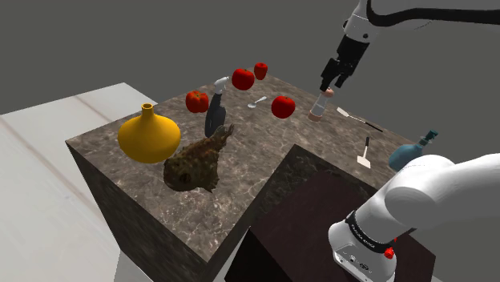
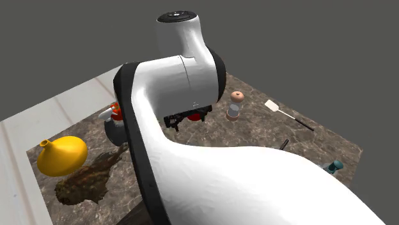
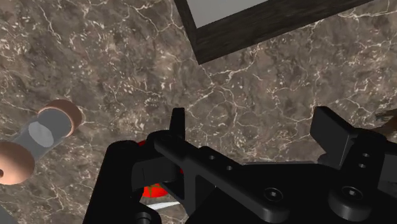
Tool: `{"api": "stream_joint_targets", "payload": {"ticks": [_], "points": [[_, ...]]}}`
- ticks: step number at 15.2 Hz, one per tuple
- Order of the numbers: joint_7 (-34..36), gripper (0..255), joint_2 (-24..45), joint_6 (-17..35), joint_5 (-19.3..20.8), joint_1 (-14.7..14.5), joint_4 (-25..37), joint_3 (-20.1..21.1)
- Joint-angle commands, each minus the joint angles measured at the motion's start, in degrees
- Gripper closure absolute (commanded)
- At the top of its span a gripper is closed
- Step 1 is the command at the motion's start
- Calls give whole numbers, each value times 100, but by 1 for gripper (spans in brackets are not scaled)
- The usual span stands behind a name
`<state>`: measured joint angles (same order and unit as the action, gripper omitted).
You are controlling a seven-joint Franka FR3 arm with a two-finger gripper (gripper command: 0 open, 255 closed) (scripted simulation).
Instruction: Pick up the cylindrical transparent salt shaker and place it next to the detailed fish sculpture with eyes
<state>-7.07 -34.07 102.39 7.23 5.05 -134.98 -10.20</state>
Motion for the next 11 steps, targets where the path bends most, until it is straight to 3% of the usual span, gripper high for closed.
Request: {"api": "stream_joint_targets", "payload": {"ticks": [1,11], "points": [[-230,0,239,213,93,58,63,-196],[-1484,0,1895,1127,102,235,972,-1182]]}}
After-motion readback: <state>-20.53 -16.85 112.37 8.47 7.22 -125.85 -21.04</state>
